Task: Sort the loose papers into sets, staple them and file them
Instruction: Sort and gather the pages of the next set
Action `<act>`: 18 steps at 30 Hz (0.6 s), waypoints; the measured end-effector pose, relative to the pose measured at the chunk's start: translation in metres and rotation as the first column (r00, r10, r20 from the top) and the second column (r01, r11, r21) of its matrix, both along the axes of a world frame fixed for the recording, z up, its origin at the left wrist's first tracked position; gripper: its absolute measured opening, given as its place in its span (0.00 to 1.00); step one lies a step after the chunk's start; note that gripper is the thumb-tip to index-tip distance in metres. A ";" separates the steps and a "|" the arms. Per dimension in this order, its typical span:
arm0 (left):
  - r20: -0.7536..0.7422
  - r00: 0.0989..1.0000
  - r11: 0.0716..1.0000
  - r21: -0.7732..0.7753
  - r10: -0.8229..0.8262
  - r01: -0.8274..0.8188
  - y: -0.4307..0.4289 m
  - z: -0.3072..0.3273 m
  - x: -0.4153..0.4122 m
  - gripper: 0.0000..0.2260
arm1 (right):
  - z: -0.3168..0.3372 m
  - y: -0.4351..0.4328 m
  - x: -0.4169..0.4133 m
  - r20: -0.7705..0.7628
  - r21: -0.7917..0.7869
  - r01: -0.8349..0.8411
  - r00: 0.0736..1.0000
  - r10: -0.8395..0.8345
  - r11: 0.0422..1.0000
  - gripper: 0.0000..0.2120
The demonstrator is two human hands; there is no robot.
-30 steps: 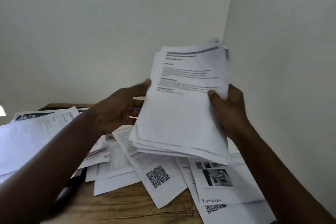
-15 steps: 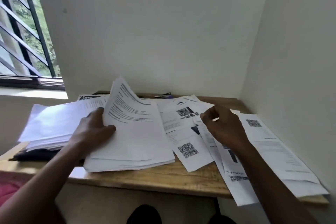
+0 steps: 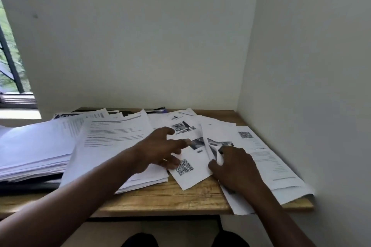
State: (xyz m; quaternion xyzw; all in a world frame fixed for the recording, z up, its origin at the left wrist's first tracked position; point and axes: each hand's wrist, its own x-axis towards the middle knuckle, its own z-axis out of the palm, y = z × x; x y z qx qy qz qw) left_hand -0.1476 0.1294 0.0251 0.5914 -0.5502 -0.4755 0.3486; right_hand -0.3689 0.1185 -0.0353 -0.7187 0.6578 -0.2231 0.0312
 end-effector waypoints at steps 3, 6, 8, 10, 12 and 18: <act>-0.122 0.992 0.993 0.114 -0.023 0.037 -0.024 -0.010 -0.029 0.39 | -0.002 0.006 0.003 -0.042 -0.172 0.047 0.998 -0.055 0.984 0.10; -0.184 0.983 0.987 0.150 -0.027 0.055 -0.038 -0.015 -0.051 0.26 | -0.008 0.005 0.002 -0.033 -0.244 0.061 0.997 -0.071 0.968 0.09; -0.183 0.983 0.994 0.108 -0.002 0.022 -0.046 -0.022 -0.064 0.16 | -0.009 0.005 0.001 0.081 -0.216 0.072 0.995 -0.055 0.974 0.14; -0.139 0.989 0.999 0.035 0.047 -0.042 -0.055 -0.032 -0.073 0.12 | -0.004 0.008 -0.002 0.214 -0.154 0.037 0.977 -0.003 0.987 0.20; -0.101 0.993 0.998 -0.011 0.058 -0.059 -0.064 -0.036 -0.078 0.07 | 0.004 0.008 -0.007 0.397 -0.089 -0.041 0.915 0.074 0.995 0.22; -0.199 0.970 0.963 -0.202 0.138 -0.179 -0.094 0.001 -0.034 0.06 | 0.037 -0.017 -0.038 0.641 -0.170 0.145 0.768 -0.002 0.975 0.13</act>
